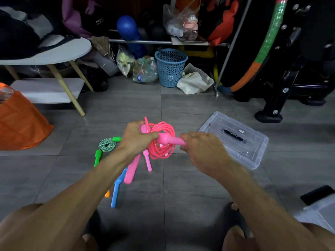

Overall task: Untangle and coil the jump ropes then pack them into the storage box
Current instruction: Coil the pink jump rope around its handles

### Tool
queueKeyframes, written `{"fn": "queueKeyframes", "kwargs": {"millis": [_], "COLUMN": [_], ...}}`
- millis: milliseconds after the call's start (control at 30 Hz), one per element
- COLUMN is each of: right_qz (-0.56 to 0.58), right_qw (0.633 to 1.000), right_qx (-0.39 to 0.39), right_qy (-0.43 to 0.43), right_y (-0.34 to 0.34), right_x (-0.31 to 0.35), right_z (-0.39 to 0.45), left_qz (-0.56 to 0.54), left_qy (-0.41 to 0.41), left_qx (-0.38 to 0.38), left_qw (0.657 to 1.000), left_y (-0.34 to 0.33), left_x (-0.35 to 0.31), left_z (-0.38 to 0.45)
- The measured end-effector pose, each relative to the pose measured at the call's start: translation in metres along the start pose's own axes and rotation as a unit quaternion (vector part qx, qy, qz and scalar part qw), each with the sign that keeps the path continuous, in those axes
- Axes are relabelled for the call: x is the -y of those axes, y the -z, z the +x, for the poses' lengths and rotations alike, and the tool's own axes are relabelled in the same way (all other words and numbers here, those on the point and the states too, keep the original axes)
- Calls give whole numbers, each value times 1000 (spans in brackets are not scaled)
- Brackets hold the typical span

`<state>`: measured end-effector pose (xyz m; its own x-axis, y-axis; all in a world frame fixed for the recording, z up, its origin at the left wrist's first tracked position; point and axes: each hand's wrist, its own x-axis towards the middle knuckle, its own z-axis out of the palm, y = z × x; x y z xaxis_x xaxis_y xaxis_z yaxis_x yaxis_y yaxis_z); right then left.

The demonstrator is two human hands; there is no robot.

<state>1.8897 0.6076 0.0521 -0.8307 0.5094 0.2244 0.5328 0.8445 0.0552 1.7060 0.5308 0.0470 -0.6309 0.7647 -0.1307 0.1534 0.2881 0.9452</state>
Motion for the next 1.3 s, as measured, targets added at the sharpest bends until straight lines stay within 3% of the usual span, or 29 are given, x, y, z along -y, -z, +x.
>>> {"fn": "queueKeyframes", "kwargs": {"millis": [133, 267, 333, 433, 500, 600, 667, 867, 1033, 1300], "right_qz": [226, 253, 289, 412, 365, 161, 97, 63, 8, 110], "right_qw": [972, 963, 947, 889, 914, 975, 986, 994, 994, 992], "right_qx": [60, 61, 76, 101, 110, 130, 113, 83, 75, 36], "right_qy": [-32, -75, -116, -170, -137, -86, -81, -32, -77, -46], "right_y": [8, 5, 6, 15, 19, 14, 8, 10, 25, 38], "right_x": [-13, -13, -11, -16, -23, -26, -23, -5, -23, -31], "right_z": [1, 2, 5, 6, 0, -8, -8, -4, -8, -9], "left_qz": [-80, -102, -25, 123, 120, 115, 98, 18, 66, 40], "left_qy": [68, 76, 10, -63, -55, -39, -43, -38, -13, 6], "left_qx": [41, 36, -12, -69, -39, 30, 67, 71, 0, -26], "left_qw": [994, 991, 1000, 988, 991, 992, 992, 997, 998, 999], "left_y": [1, -2, 0, 11, 16, 15, 9, 4, 12, 7], "left_x": [-1, 2, 3, 5, 9, 9, 6, 4, 11, 22], "left_z": [0, 0, 1, 6, 11, 8, 3, 1, 9, 14]}}
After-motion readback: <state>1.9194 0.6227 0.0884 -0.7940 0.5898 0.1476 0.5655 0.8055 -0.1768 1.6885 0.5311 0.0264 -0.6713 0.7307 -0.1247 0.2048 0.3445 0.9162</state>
